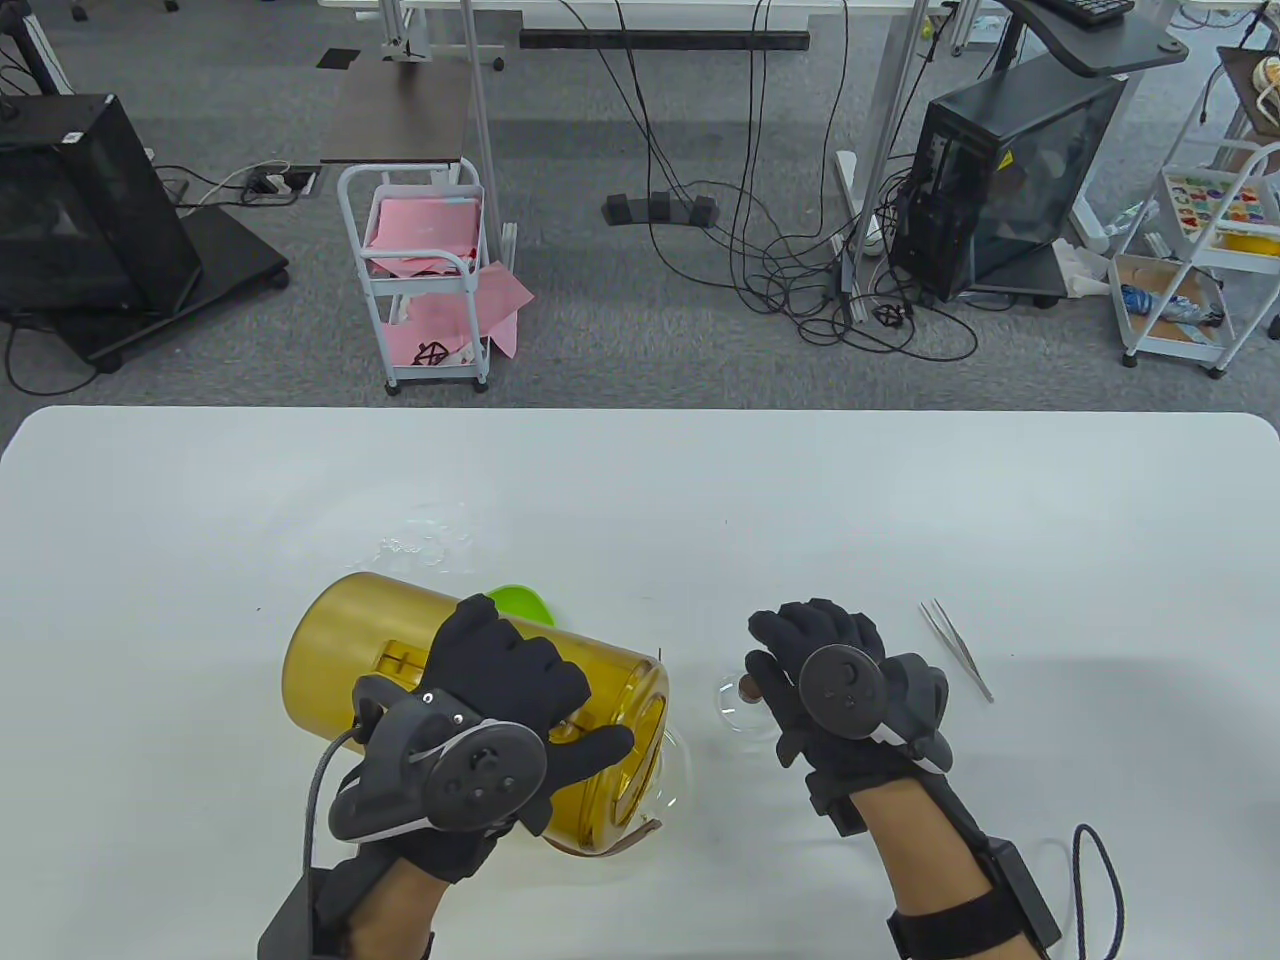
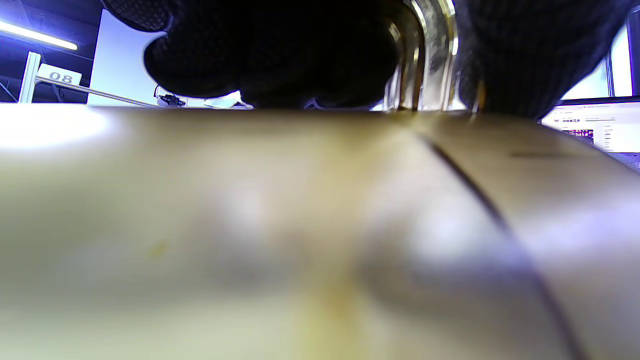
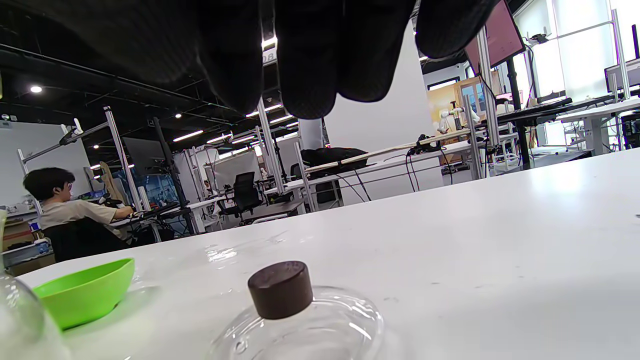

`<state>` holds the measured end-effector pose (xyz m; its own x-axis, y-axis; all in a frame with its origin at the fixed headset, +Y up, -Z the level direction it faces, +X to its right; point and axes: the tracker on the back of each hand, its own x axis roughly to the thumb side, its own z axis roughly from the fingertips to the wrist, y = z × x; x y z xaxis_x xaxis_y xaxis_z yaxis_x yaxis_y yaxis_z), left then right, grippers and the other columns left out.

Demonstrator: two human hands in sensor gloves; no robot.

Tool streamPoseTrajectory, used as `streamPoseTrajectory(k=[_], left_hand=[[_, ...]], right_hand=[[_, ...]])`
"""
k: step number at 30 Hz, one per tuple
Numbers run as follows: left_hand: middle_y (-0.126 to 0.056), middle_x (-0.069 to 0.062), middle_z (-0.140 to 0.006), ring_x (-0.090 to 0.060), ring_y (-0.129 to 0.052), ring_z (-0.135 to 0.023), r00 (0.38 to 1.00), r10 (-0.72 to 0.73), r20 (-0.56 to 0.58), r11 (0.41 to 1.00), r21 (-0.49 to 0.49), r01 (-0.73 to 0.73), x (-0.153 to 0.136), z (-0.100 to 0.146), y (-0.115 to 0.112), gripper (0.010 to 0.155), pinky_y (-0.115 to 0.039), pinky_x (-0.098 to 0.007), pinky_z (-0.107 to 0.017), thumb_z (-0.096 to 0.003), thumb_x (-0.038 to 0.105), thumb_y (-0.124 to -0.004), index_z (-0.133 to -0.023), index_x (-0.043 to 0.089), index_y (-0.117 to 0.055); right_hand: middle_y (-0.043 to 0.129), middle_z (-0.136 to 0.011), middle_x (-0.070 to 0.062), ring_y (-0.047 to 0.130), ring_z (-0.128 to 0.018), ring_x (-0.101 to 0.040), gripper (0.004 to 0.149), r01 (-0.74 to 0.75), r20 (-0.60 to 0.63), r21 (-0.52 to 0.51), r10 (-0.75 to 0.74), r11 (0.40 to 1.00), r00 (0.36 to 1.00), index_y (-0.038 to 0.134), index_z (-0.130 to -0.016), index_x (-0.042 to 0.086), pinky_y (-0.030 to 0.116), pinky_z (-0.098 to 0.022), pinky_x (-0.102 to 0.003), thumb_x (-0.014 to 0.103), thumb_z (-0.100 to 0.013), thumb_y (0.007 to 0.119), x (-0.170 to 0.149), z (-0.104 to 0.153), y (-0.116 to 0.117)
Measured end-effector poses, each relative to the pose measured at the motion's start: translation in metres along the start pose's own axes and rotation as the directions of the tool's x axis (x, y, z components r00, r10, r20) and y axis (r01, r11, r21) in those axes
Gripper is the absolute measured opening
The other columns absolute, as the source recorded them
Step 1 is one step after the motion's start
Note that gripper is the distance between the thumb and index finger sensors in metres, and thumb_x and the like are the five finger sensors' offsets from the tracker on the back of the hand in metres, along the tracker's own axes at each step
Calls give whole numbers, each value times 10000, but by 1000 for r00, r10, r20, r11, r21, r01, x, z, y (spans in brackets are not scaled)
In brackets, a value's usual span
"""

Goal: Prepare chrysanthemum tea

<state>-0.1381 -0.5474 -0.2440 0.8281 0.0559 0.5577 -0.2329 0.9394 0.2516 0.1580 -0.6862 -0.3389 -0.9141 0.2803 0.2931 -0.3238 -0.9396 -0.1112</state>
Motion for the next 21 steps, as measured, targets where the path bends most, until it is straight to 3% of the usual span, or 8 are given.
streamPoseTrajectory(k=[21], left_hand=[[-1005,-52,-558,-339,-907,-584,1000,4,-4,1000,-2,-4,-1,0,0,519,-470,-718,-754,-468,715,-895,-629,227,-965]], right_hand=[[712,-1075,-81,694,-1037,-417,529,-5,-1,12,5,1000,1000,738,-1044,302,527,-711,-672,536,-573,677,1,0,1]])
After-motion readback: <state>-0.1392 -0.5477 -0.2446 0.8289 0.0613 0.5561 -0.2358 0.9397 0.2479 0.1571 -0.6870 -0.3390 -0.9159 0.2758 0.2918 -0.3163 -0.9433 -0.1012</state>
